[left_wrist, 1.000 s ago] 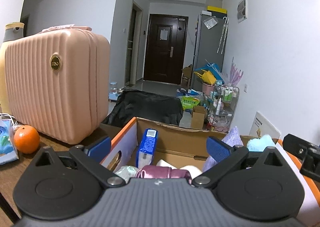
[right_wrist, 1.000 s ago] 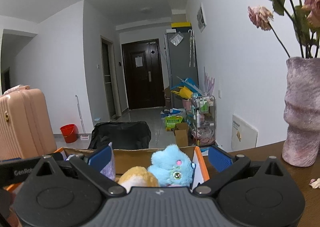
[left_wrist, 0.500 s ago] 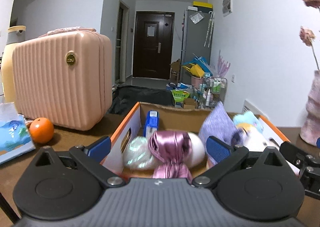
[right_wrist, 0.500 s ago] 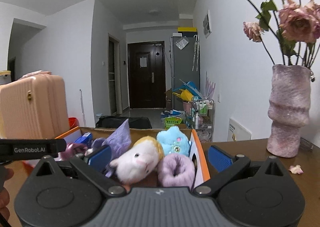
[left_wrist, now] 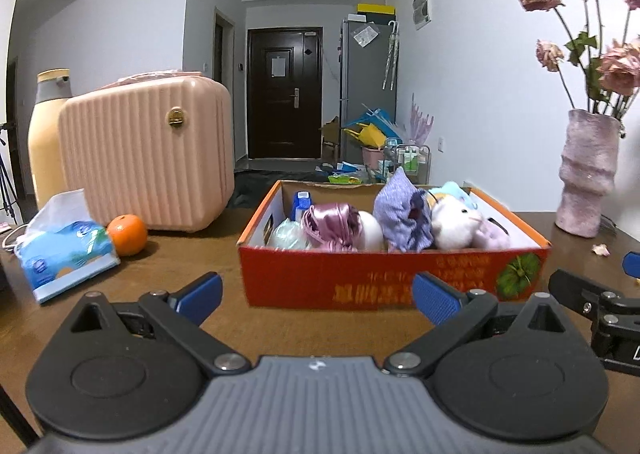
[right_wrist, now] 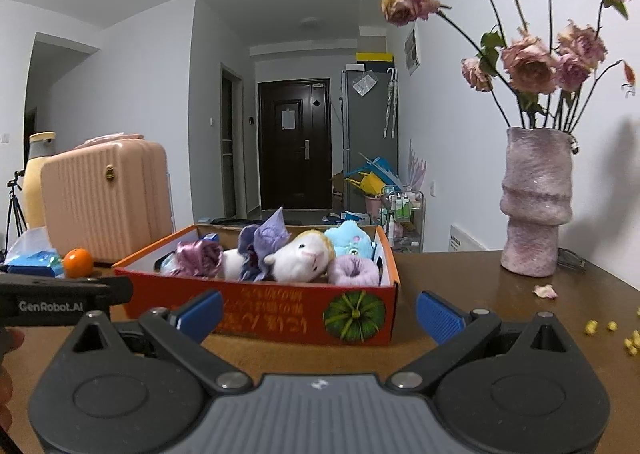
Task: Organize soft objects
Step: 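Withdraw both open grippers up and away from the box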
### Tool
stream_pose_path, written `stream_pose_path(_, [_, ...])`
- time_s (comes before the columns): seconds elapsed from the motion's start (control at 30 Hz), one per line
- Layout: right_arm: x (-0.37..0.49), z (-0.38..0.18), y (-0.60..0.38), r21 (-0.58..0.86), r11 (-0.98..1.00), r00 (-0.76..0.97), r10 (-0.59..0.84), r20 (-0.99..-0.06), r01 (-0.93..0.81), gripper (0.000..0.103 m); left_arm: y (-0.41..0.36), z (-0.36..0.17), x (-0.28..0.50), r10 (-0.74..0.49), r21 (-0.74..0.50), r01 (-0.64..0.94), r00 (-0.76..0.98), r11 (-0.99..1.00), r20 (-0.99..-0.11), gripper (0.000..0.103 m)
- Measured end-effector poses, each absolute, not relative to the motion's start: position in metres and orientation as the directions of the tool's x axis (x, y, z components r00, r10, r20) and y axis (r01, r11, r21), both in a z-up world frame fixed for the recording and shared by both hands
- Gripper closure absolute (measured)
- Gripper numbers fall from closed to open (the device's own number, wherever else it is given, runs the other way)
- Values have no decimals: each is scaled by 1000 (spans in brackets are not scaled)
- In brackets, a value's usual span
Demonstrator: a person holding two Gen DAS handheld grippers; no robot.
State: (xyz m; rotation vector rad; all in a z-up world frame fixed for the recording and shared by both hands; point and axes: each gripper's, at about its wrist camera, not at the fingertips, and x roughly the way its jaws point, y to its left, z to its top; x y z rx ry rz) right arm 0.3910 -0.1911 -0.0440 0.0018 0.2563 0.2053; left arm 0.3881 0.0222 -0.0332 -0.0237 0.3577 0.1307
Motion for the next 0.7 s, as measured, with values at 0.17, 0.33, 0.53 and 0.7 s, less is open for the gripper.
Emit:
stream_pose_path(0.17, [349,-42,-193,22,978,947,209,-246,-210,0,22,-33,349,119,8,-124,929,992,-352,0])
stream_pose_path(0.33, [308,-38,-197,24,979,951,204,-234,-204,0,21,-29,310,111,9,-115,932,993,-345,0])
stream_pose_path(0.53, [258,-32,-206,47,981,954,196,-225,-191,0,16,-22,257,112,5,-116,940,993,-321,0])
stream_pose_path(0.7, [212,-23,-216,51,979,953,206,-221,-199,0,14,-14,211,110,8,-113,949,994,-294,0])
